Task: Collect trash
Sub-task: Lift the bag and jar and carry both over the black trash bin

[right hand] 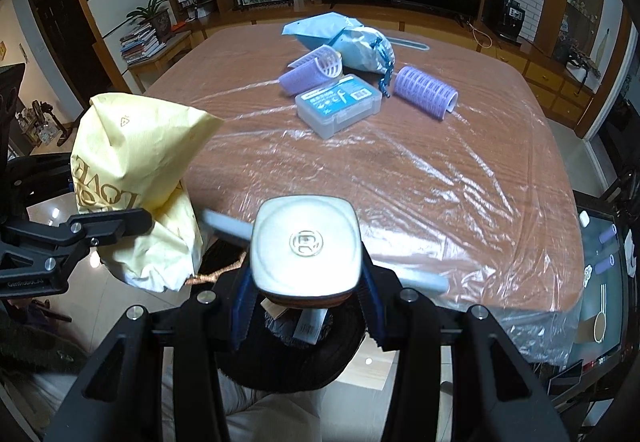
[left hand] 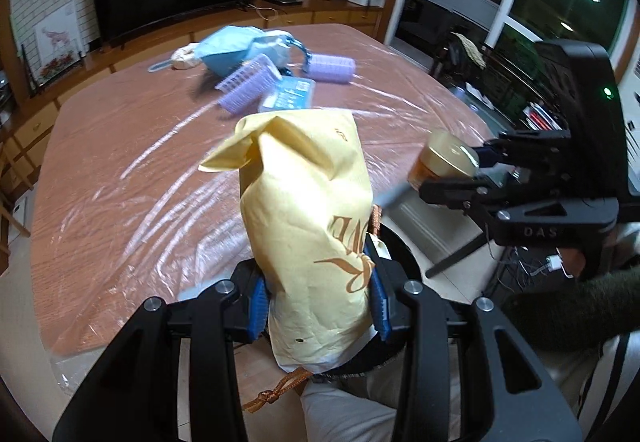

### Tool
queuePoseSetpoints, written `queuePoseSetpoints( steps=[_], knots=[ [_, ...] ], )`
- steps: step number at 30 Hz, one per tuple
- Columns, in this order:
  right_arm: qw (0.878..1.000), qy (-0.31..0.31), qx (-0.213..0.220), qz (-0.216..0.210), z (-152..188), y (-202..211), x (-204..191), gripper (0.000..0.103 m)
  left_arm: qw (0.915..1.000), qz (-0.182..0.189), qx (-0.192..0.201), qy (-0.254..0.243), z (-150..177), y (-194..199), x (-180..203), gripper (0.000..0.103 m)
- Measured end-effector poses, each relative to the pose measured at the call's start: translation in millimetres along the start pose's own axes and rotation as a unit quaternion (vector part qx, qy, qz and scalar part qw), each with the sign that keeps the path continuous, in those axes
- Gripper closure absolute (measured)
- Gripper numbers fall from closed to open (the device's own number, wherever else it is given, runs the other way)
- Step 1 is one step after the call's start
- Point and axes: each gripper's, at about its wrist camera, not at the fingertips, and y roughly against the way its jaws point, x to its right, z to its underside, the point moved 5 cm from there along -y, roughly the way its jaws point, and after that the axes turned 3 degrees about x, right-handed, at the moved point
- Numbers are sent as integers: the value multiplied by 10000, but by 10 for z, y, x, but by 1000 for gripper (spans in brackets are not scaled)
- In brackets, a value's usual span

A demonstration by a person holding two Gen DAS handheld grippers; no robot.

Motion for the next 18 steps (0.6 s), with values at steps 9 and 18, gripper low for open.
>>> queuePoseSetpoints(
  steps=[9,18],
  knots=[
    [9998,17,-182,-58,171,4,-62,58,9983,300,-370,-322,209,-88,207,61],
    [9993,58,-365,-63,333,-65,-104,58,9960,350,-715,-395,395,-279,243,61]
  ],
)
